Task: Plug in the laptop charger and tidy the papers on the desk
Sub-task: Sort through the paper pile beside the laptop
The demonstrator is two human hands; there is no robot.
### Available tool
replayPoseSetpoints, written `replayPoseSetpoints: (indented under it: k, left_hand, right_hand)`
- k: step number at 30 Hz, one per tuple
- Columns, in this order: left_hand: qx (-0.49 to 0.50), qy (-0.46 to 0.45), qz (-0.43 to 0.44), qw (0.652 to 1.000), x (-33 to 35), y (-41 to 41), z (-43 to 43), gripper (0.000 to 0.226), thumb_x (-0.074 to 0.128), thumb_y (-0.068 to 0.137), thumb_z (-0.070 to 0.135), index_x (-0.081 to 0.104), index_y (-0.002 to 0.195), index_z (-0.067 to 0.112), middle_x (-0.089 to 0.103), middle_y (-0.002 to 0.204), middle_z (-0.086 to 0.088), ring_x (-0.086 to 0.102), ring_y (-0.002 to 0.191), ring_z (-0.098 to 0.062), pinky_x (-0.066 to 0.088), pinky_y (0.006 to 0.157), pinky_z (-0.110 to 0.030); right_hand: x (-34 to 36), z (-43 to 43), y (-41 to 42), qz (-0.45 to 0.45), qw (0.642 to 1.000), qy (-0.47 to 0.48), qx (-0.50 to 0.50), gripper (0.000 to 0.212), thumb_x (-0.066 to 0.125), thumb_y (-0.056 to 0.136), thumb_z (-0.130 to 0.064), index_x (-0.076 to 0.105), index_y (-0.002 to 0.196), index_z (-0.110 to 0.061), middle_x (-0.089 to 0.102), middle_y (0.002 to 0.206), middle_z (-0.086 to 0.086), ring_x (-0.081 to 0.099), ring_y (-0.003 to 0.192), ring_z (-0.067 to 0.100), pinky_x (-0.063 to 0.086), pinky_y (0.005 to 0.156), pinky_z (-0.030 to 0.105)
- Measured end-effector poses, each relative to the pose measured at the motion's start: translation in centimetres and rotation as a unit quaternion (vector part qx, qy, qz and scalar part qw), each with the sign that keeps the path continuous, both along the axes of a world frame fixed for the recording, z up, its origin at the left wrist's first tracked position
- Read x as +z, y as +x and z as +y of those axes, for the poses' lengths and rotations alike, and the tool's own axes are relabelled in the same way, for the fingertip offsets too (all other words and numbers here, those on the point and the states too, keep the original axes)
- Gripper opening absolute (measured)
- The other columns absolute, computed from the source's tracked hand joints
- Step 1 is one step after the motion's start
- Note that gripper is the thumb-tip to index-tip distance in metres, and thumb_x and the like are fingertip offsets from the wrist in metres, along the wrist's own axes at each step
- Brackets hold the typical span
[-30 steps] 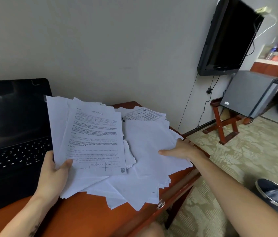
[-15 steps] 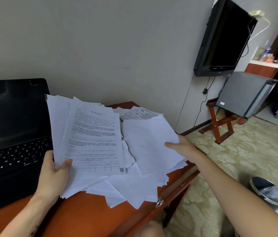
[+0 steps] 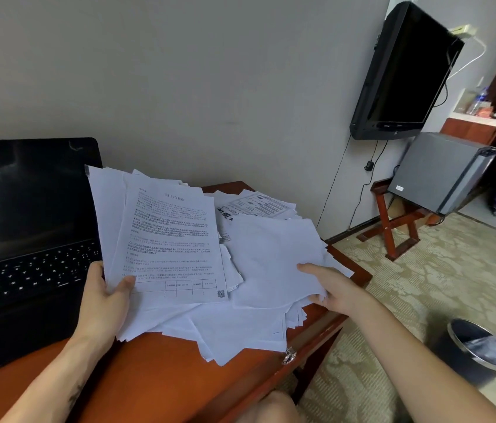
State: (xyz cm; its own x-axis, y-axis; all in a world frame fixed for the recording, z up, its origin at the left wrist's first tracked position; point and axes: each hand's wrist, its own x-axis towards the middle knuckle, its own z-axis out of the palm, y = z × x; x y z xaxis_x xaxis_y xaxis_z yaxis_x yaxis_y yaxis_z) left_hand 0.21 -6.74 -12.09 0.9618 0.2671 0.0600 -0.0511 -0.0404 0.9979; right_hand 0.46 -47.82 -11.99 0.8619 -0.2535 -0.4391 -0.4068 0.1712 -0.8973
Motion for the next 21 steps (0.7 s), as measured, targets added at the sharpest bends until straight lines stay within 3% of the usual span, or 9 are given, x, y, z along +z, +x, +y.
replayPoseSetpoints:
  k: [2, 4, 6, 9, 14, 21]
  left_hand:
    - [0.004, 0.001, -0.002, 1.0, 0.0, 0.0, 0.1, 0.023, 0.058, 0.105, 0.006, 0.049, 0.122, 0.018, 0.066, 0.109, 0.003, 0.065, 0.099, -0.014, 0.052, 0.083, -0.038]
    - [0.005, -0.003, -0.001, 1.0, -0.1, 0.1, 0.2, 0.023, 0.058, 0.105, 0.006, 0.049, 0.121, 0.019, 0.066, 0.11, 0.003, 0.066, 0.1, -0.015, 0.053, 0.084, -0.039]
    - [0.005, -0.003, 0.001, 1.0, -0.2, 0.1, 0.3, 0.023, 0.058, 0.105, 0.006, 0.049, 0.12, 0.02, 0.066, 0.11, 0.002, 0.066, 0.101, -0.016, 0.053, 0.087, -0.041]
    - [0.008, -0.005, 0.001, 1.0, -0.3, 0.1, 0.3, 0.024, 0.058, 0.105, 0.007, 0.049, 0.121, 0.021, 0.066, 0.111, 0.004, 0.065, 0.102, -0.016, 0.052, 0.09, -0.042]
    - [0.005, -0.006, 0.005, 1.0, -0.4, 0.2, 0.3, 0.026, 0.059, 0.105, 0.008, 0.049, 0.123, 0.023, 0.066, 0.113, 0.004, 0.066, 0.105, -0.019, 0.053, 0.094, -0.045]
    - [-0.008, -0.009, 0.0, 1.0, -0.3, -0.3, 0.1, 0.026, 0.058, 0.105, 0.007, 0.048, 0.124, 0.022, 0.067, 0.113, 0.004, 0.067, 0.103, -0.016, 0.054, 0.09, -0.042]
  right_hand:
    - [-0.3, 0.6, -0.4, -0.005, 1.0, -0.017, 0.004, 0.04, 0.08, 0.085, -0.014, 0.069, 0.124, -0.01, 0.075, 0.114, 0.008, 0.069, 0.111, 0.028, 0.059, 0.091, 0.047]
    - [-0.2, 1.2, -0.7, -0.024, 0.999, -0.015, -0.029, 0.034, 0.078, 0.086, -0.008, 0.07, 0.119, -0.007, 0.076, 0.109, 0.011, 0.072, 0.103, 0.029, 0.062, 0.072, 0.038]
    - [-0.2, 1.6, -1.1, -0.045, 0.996, 0.002, -0.072, 0.028, 0.078, 0.087, -0.008, 0.07, 0.114, -0.006, 0.076, 0.106, 0.012, 0.073, 0.097, 0.029, 0.06, 0.066, 0.033]
    - [-1.0, 1.9, -1.9, -0.068, 0.988, -0.039, -0.13, 0.032, 0.079, 0.087, -0.013, 0.068, 0.116, -0.008, 0.074, 0.109, 0.009, 0.071, 0.099, 0.028, 0.058, 0.079, 0.035]
    - [-1.9, 2.3, -4.4, -0.109, 0.973, -0.15, -0.137, 0.027, 0.076, 0.09, -0.016, 0.068, 0.115, -0.012, 0.074, 0.108, 0.002, 0.069, 0.101, 0.021, 0.057, 0.088, 0.038]
    - [-1.4, 1.5, -6.1, -0.178, 0.962, -0.109, -0.175, 0.026, 0.067, 0.098, -0.017, 0.068, 0.124, -0.023, 0.076, 0.111, -0.006, 0.071, 0.106, 0.018, 0.056, 0.093, 0.041]
